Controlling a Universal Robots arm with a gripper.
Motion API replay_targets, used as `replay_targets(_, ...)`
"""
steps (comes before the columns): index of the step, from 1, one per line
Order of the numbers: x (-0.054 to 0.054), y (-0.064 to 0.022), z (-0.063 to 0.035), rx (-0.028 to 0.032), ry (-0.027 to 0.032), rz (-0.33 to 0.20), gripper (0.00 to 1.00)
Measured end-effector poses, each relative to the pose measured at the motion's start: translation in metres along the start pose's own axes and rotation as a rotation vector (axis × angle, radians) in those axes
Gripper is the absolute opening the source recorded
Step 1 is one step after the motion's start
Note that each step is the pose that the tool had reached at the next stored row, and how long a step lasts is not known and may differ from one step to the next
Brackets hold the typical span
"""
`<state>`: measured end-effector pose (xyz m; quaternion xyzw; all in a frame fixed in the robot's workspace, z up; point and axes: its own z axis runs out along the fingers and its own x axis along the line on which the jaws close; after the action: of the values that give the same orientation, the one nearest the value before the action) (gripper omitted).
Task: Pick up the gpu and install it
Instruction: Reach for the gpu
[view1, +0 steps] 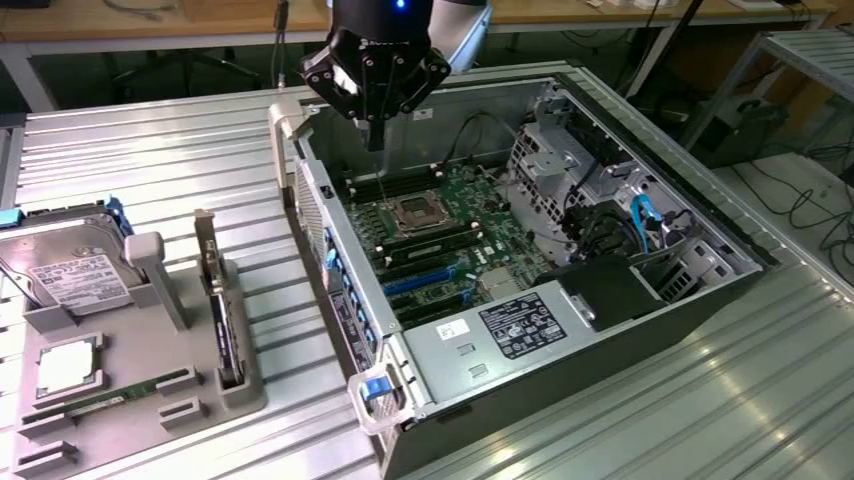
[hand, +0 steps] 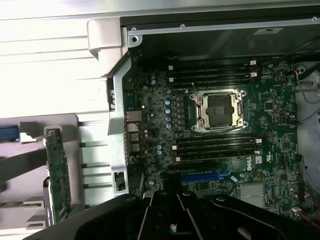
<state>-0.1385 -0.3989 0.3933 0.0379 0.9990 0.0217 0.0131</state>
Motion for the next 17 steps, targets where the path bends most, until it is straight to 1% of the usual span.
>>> replay_targets(17,0.012,-0.0009,-0.0003,0.0,0.0,0.0,0.11)
